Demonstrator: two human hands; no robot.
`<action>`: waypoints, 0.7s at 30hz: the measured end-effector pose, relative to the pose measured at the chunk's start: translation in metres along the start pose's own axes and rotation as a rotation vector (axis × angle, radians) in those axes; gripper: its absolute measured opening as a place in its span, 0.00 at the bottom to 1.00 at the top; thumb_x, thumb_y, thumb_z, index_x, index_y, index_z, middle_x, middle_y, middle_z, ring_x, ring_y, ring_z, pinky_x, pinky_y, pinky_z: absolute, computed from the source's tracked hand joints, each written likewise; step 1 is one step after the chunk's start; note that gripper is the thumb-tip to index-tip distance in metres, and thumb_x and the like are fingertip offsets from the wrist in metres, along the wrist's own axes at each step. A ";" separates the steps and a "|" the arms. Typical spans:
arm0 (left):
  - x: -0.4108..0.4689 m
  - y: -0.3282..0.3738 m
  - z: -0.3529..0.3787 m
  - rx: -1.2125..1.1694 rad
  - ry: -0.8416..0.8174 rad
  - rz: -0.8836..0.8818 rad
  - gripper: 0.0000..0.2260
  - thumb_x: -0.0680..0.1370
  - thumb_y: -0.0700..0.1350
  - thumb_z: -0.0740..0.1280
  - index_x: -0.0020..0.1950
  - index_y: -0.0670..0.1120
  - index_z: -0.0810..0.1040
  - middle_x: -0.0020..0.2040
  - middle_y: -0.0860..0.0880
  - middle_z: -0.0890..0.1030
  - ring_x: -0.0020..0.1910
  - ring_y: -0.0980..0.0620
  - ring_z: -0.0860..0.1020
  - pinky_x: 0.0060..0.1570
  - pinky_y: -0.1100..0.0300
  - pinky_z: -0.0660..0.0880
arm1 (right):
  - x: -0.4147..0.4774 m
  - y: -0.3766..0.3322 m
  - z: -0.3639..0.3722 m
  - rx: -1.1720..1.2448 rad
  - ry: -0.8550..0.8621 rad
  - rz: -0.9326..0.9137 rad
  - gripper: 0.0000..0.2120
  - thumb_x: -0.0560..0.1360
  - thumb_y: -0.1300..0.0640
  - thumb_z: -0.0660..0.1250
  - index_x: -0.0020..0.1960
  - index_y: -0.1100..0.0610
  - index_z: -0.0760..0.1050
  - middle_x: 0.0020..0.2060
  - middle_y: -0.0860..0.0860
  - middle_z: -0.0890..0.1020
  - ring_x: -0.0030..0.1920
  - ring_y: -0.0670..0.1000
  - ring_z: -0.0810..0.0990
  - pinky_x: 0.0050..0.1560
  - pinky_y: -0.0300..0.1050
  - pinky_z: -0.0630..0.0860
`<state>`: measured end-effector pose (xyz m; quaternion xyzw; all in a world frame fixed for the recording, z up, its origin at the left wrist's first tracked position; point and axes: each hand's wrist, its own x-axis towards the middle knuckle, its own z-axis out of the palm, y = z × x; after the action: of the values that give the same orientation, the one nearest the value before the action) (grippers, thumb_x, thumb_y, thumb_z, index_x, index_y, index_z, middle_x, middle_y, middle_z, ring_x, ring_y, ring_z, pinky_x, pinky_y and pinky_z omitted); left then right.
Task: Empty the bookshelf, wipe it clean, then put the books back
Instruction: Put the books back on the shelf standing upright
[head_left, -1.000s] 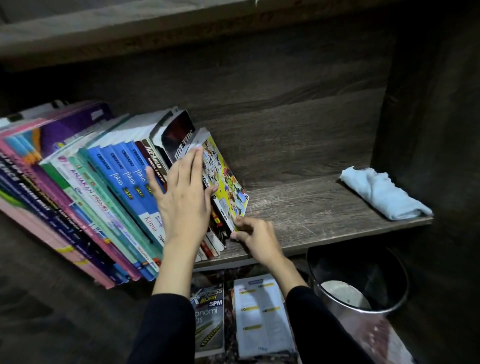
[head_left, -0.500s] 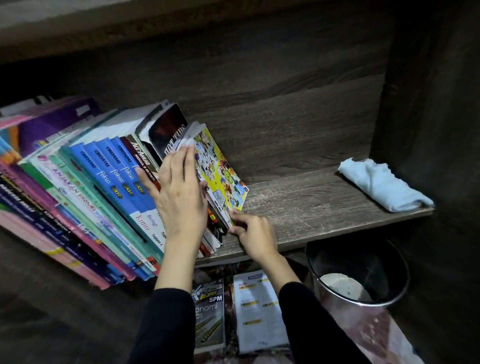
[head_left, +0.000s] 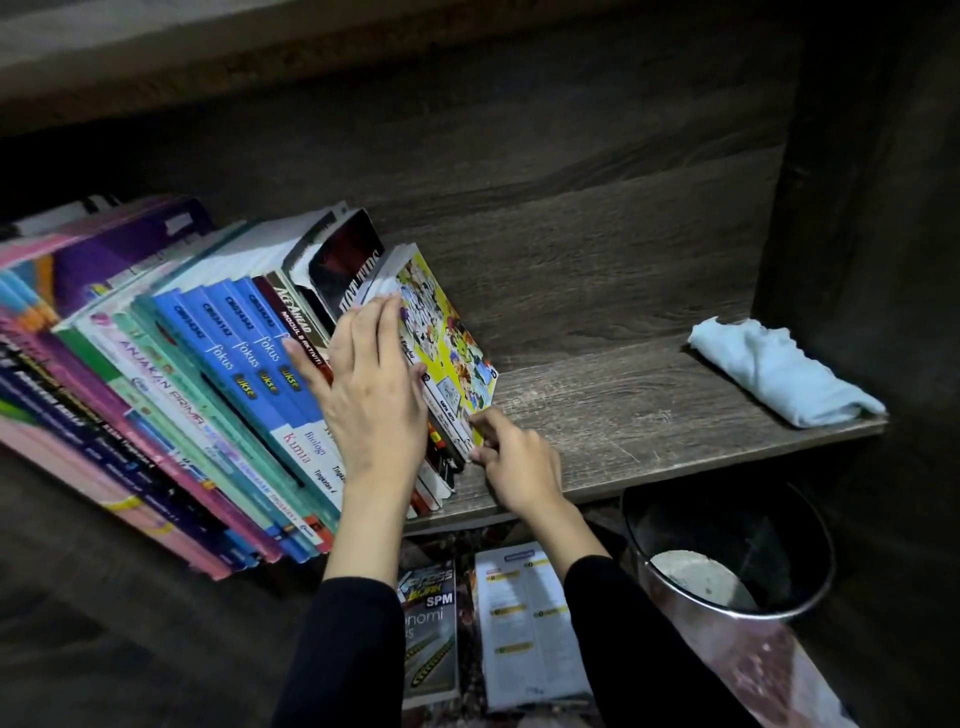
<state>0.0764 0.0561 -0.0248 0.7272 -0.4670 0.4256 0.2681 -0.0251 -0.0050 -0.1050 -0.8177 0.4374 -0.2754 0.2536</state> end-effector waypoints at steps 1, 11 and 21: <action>0.000 0.001 0.000 0.004 -0.004 -0.004 0.33 0.65 0.39 0.77 0.68 0.42 0.71 0.63 0.45 0.74 0.66 0.49 0.63 0.67 0.36 0.46 | 0.000 0.000 0.000 -0.005 -0.003 -0.004 0.17 0.78 0.53 0.64 0.67 0.46 0.69 0.51 0.47 0.84 0.51 0.51 0.81 0.39 0.38 0.64; -0.019 0.012 -0.011 -0.213 -0.079 -0.027 0.27 0.75 0.42 0.67 0.73 0.44 0.65 0.73 0.46 0.66 0.75 0.48 0.56 0.71 0.43 0.39 | -0.005 0.008 0.001 0.280 -0.011 -0.017 0.18 0.75 0.59 0.67 0.64 0.52 0.73 0.54 0.53 0.81 0.54 0.54 0.79 0.53 0.43 0.73; -0.152 0.003 -0.001 -0.581 -0.228 0.116 0.09 0.78 0.42 0.61 0.52 0.42 0.80 0.48 0.48 0.81 0.48 0.50 0.78 0.49 0.57 0.74 | -0.093 0.087 0.008 -0.121 0.472 -0.451 0.06 0.73 0.59 0.65 0.44 0.60 0.80 0.37 0.52 0.79 0.38 0.54 0.76 0.41 0.46 0.75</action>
<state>0.0433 0.1238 -0.1563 0.6353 -0.6369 0.2045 0.3859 -0.1130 0.0333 -0.1889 -0.8211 0.3076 -0.4799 0.0287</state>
